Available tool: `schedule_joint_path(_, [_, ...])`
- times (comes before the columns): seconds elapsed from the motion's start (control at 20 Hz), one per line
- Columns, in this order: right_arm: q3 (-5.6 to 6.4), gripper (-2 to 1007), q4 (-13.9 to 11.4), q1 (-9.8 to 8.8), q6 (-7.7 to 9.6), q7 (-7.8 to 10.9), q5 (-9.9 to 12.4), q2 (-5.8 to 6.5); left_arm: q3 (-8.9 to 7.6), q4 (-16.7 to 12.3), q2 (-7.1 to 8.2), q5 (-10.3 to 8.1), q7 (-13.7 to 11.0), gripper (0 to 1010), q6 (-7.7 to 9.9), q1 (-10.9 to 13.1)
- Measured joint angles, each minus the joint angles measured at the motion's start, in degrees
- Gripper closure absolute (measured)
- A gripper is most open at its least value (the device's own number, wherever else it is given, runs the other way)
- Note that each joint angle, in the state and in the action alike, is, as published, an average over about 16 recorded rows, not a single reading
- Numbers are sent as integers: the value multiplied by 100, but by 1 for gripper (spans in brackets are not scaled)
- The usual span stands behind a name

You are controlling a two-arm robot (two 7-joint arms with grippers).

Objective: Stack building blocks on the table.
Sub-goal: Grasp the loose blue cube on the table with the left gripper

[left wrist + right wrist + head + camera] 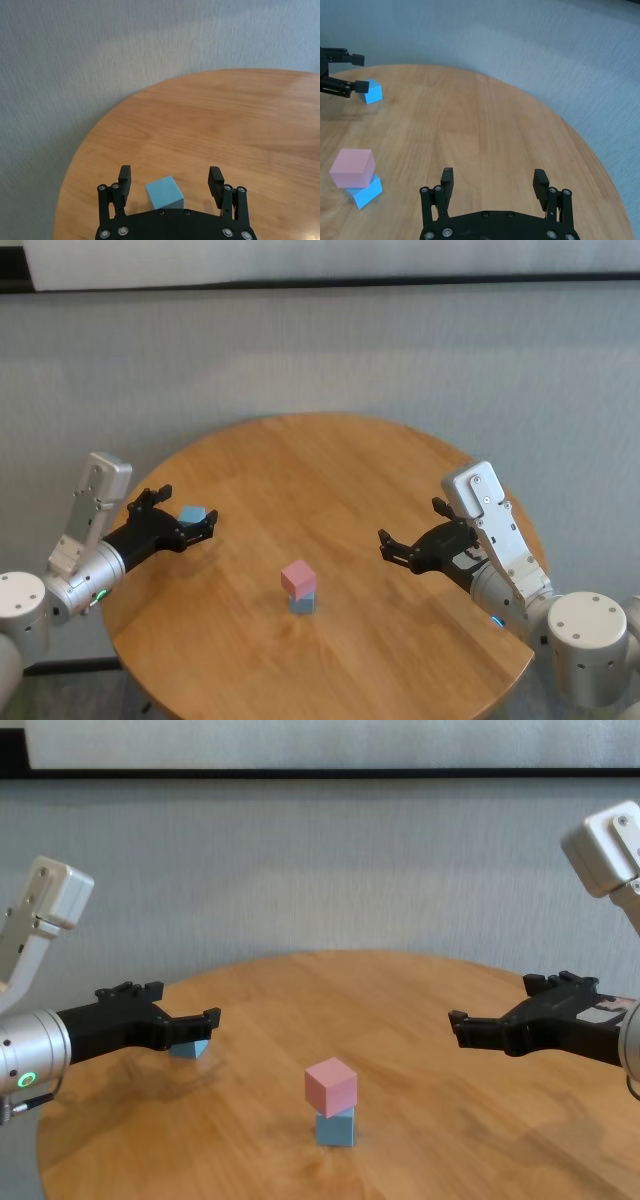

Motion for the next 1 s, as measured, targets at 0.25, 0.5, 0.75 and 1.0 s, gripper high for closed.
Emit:
schedule_joint_path(0.25, [0, 0, 0, 0, 0, 0, 0, 0, -28, -345, 76, 73, 66, 10, 242, 163])
schedule_joint_path(0.5, [0, 0, 0, 0, 0, 0, 0, 0, -63, -334, 63, 149, 98, 10, 345, 169])
schedule_joint_path(0.75, [0, 0, 0, 0, 0, 0, 0, 0, -107, -102, -7, 213, 95, 10, 318, 78])
schedule_joint_path(1.0, [0, 0, 0, 0, 0, 0, 0, 0, -166, 152, -84, 265, 76, 10, 232, -23])
